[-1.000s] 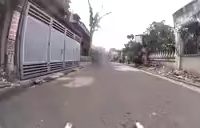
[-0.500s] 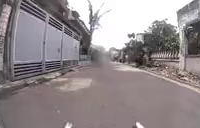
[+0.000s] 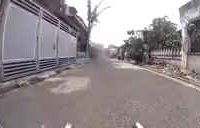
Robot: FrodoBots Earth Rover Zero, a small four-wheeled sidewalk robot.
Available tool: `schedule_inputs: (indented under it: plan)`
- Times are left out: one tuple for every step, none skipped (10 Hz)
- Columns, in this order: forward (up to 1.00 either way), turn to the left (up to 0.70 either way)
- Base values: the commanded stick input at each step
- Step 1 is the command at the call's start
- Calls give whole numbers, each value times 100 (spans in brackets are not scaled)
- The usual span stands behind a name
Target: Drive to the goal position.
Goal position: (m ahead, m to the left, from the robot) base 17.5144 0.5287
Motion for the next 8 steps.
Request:
schedule_inputs:
  plan:
    - [70, 0]
    - [70, 0]
    - [70, 0]
    - [70, 0]
    - [70, 0]
    - [70, 0]
    - [70, 0]
    - [70, 0]
